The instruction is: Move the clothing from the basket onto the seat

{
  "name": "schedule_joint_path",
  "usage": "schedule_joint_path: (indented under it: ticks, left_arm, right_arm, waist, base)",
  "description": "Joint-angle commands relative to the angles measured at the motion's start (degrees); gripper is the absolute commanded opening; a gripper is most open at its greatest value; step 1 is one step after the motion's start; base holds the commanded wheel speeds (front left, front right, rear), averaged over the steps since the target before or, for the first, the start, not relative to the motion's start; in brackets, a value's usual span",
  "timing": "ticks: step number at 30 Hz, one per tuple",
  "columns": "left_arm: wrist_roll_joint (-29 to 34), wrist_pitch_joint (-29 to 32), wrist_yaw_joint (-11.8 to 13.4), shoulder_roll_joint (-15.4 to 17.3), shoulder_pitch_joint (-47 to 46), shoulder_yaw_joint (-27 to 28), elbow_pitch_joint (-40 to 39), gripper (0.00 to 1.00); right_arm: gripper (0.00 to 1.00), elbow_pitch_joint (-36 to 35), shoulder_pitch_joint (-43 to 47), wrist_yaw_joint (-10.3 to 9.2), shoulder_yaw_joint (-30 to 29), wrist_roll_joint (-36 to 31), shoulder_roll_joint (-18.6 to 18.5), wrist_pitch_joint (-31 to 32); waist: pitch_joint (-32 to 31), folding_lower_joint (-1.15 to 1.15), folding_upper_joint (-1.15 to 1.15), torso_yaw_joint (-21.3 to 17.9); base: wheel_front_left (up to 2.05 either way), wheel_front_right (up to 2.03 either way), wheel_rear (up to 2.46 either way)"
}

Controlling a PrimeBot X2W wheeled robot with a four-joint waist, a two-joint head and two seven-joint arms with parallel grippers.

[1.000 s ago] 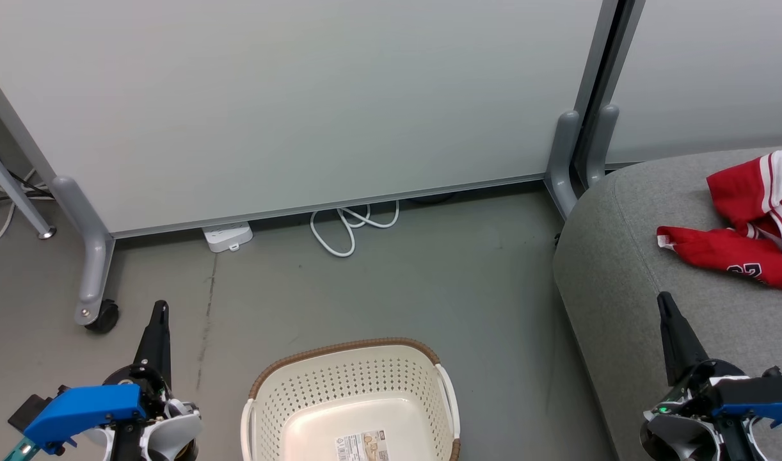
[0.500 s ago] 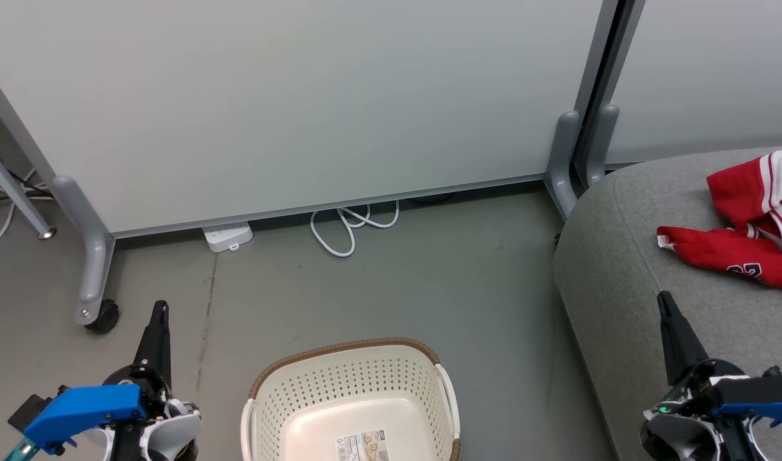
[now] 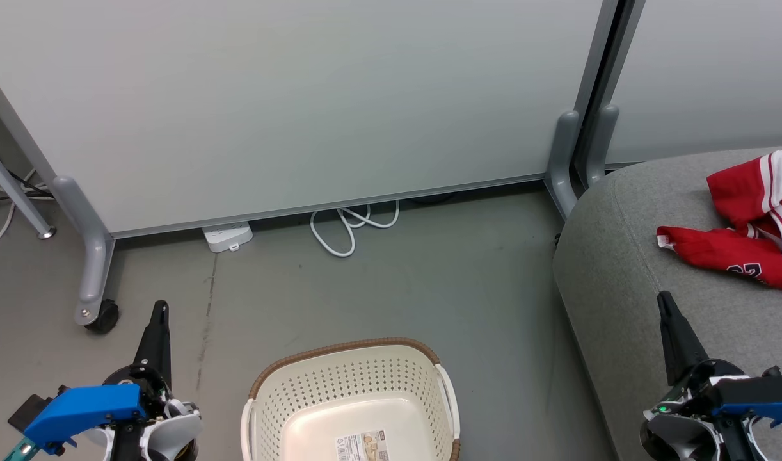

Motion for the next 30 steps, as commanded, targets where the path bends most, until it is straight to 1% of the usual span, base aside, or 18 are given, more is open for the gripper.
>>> schedule_joint_path:
  ticks: [1, 30]
  left_arm:
    - [-0.2, 0.2, -0.1, -0.1, -0.6, 0.1, -0.2, 0.00]
    - [-0.2, 0.2, -0.1, -0.1, -0.6, 0.1, -0.2, 0.00]
  right_arm:
    - [0.00, 0.1, -0.6, 0.04, -0.1, 0.1, 0.1, 0.1]
    - [0.00, 0.1, -0.6, 0.04, -0.1, 0.2, 0.1, 0.1]
  waist:
    - [0.0, 0.00, 0.00, 0.0]
    - [0.0, 0.00, 0.00, 0.0]
  base:
    - [0.00, 0.00, 0.00]
    - [0.00, 0.00, 0.00]
